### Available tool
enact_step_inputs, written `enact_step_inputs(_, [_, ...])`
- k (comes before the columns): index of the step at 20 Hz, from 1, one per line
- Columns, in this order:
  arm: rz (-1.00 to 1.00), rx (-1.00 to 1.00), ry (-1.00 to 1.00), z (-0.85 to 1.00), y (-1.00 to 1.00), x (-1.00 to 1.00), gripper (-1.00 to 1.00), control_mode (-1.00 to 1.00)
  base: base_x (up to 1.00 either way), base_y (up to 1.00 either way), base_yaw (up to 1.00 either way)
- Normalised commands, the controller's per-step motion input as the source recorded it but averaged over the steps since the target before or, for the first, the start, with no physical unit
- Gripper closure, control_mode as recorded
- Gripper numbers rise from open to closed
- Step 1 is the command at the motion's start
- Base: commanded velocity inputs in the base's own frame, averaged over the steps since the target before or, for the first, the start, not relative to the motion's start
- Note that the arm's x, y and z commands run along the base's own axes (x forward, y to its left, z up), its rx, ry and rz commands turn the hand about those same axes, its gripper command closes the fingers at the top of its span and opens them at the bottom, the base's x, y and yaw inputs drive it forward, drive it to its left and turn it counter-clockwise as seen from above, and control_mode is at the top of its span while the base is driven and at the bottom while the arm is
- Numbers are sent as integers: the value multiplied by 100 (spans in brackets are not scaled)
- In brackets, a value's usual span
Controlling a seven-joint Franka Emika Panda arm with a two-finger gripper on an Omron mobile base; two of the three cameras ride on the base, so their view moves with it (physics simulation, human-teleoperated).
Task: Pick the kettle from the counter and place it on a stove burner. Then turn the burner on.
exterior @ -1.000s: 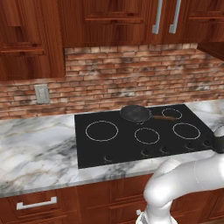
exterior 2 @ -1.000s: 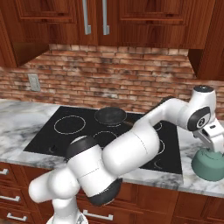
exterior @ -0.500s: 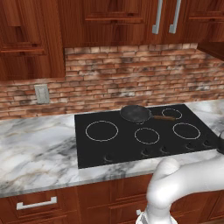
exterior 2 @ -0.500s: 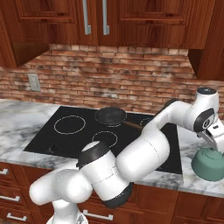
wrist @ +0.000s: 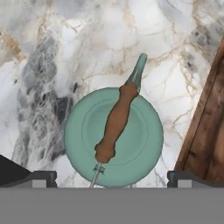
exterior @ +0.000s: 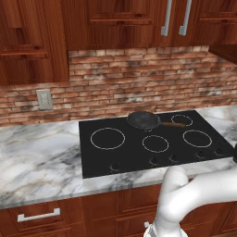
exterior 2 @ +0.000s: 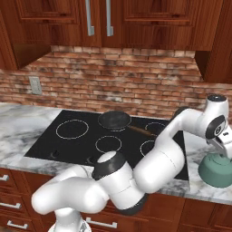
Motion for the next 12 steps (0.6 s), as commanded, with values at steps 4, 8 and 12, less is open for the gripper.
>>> enact_step_inputs(4, [0, -2, 0, -26, -13, 19, -100, -100, 0, 0, 0])
enact_step_inputs(8, [0, 0, 0, -14, -15, 18, -100, -100, 0, 0, 0])
enact_step_inputs(12, [0, 0, 0, -17, -14, 16, -100, -100, 0, 0, 0])
